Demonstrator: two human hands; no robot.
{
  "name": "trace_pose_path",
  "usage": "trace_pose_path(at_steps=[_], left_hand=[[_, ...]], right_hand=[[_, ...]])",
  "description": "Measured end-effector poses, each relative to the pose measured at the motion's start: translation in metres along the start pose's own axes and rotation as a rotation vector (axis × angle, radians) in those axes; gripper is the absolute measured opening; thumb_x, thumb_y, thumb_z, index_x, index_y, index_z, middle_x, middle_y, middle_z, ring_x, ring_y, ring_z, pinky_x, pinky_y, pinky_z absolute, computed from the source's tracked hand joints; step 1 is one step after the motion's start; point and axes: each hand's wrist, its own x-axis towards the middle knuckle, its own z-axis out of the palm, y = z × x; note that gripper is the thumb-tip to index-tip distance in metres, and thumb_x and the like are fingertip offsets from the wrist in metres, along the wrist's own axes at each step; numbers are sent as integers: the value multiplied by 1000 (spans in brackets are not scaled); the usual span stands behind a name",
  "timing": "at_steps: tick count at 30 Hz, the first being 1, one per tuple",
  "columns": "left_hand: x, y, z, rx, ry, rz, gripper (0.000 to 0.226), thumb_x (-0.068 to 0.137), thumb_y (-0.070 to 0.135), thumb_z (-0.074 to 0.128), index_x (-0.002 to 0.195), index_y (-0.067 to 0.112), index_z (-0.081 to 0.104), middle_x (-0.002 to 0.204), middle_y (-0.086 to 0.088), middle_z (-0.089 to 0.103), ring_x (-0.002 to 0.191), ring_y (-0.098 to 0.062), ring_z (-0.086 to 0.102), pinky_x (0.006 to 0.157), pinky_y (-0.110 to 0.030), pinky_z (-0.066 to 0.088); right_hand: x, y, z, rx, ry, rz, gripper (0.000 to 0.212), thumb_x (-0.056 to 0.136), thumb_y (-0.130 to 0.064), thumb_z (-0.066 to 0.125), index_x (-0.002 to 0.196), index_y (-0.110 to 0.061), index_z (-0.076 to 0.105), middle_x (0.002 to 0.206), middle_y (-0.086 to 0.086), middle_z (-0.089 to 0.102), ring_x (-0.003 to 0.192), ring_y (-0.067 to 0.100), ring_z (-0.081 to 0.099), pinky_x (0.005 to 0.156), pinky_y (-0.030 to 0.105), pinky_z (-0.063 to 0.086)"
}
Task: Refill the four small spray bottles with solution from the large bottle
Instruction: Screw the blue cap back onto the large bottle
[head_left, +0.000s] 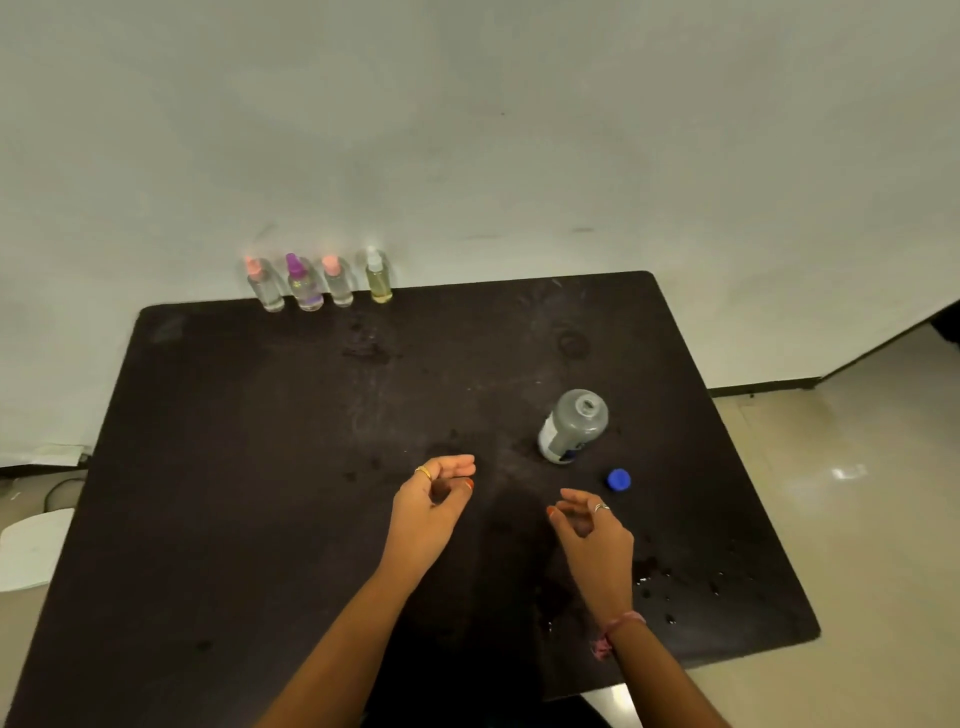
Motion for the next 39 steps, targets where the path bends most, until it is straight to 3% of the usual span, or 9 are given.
trace_pose_path(at_steps=[7,14,18,20,24,28,32,39], left_hand=[[2,10,63,20,-6,0,26,90,9,61,106,30,64,103,13,68,90,7,61,81,-12,48],[11,14,103,11,74,-10,33,89,11,63,117,28,59,107,14,66,91,8,60,83,-15,47],[18,9,120,-2,119,-41,53,85,8,69,131,23,48,118,12,58,102,1,58,76,-11,47],[22,5,130,3,124,-63,67,81,7,73,138,21,41,127,8,53,112,-4,54,79,-13,46],[36,-2,155,44,127,-74,90,73,12,81,146,15,29,146,-1,40,132,-15,42,105,-30,40],[55,-5,176,104,135,-43,102,65,19,87,147,14,26,147,-1,37,134,-16,38,111,-34,36],[72,-9,182,92,189,-55,100,65,11,86,146,12,28,147,-3,39,135,-18,39,113,-36,35],[80,-13,184,106,215,-16,75,69,8,83,132,15,43,135,-3,50,126,-18,47,104,-26,37]], right_hand=[[49,30,-61,-121,18,34,39,83,-15,70,119,-19,57,97,-6,63,83,2,61,71,10,43],[95,41,-84,-321,-158,-20,56,76,-22,77,126,-20,50,119,-3,48,93,9,57,86,27,51],[105,44,-86,-415,-240,-99,44,79,-22,75,120,-22,57,119,-4,52,97,12,57,91,31,51],[107,45,-89,-420,-254,-121,37,80,-21,74,114,-23,60,115,-4,56,94,10,57,90,29,51],[115,43,-98,-379,-282,-78,32,79,-19,74,107,-23,61,107,-7,60,96,6,57,88,24,49],[118,40,-108,-285,-295,-48,32,78,-14,74,105,-22,59,102,-4,65,95,5,60,85,19,48],[119,29,-116,-205,-282,-73,35,79,-9,73,110,-18,59,101,-6,64,88,-1,58,71,8,44],[121,12,-123,-57,-246,-128,40,78,-8,73,115,-16,61,105,-4,66,93,0,61,74,8,45]])
